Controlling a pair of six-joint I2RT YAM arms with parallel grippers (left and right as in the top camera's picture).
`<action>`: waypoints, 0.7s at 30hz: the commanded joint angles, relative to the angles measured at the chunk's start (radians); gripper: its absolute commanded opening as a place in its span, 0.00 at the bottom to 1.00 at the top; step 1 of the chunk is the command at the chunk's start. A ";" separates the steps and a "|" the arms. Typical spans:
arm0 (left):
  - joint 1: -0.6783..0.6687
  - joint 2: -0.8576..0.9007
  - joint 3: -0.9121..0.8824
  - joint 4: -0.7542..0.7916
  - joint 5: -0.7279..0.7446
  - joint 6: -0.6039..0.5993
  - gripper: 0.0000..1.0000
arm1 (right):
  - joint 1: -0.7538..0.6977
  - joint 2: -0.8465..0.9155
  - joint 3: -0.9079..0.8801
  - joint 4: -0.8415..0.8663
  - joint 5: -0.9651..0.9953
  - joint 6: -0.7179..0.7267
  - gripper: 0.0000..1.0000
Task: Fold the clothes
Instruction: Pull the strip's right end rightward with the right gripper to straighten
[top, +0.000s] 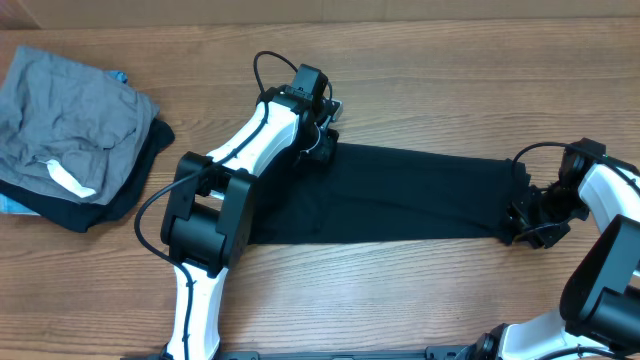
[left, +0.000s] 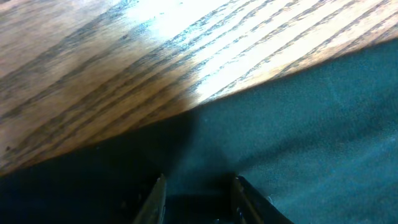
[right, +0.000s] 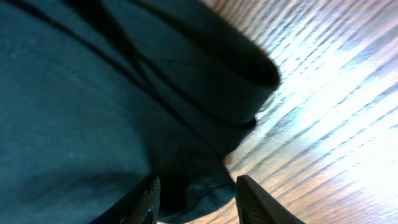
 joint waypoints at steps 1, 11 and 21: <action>0.000 0.012 -0.030 -0.015 -0.038 -0.003 0.35 | -0.003 -0.010 -0.006 -0.023 0.053 0.004 0.45; 0.000 0.012 -0.030 -0.016 -0.038 -0.002 0.35 | -0.003 -0.010 -0.008 -0.011 0.038 -0.002 0.44; 0.000 0.012 -0.030 -0.016 -0.038 -0.002 0.36 | -0.003 -0.011 -0.072 0.099 -0.032 -0.052 0.29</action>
